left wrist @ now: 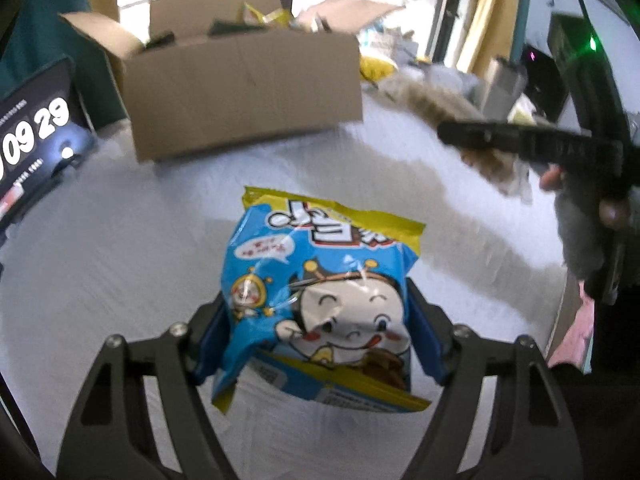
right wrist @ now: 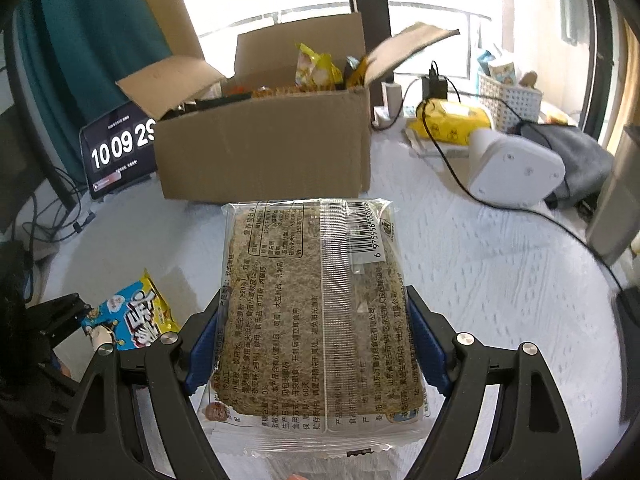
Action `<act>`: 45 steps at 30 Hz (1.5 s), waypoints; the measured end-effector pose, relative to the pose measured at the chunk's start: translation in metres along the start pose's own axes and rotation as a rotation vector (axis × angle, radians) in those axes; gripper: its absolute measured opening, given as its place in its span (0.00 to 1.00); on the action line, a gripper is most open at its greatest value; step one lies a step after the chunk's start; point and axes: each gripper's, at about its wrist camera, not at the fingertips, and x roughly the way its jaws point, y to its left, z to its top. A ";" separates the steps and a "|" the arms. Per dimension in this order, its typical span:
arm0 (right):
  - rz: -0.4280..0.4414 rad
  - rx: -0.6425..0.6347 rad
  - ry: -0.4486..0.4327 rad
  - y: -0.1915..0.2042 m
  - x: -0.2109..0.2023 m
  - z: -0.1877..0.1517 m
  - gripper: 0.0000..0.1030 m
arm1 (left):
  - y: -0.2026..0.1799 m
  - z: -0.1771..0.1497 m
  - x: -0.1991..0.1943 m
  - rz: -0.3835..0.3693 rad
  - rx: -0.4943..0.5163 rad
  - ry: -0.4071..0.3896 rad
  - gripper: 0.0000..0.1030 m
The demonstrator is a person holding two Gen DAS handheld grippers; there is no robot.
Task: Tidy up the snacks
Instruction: 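Lift the cartoon-face bag and cracker block toward the cardboard box, then carry the cartoon-face bag and cracker block over the open box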
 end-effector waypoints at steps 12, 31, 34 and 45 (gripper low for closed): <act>0.022 -0.050 -0.064 0.010 -0.006 0.044 0.81 | 0.024 0.059 -0.039 0.078 -0.066 -0.208 0.75; 0.044 -0.095 -0.102 0.023 0.016 0.099 0.81 | 0.051 0.131 -0.040 0.166 -0.101 -0.305 0.75; 0.044 -0.103 -0.105 0.024 0.023 0.110 0.81 | 0.059 0.145 -0.041 0.181 -0.117 -0.341 0.75; 0.054 -0.122 -0.172 0.023 0.041 0.168 0.81 | 0.095 0.201 -0.019 0.224 -0.175 -0.403 0.75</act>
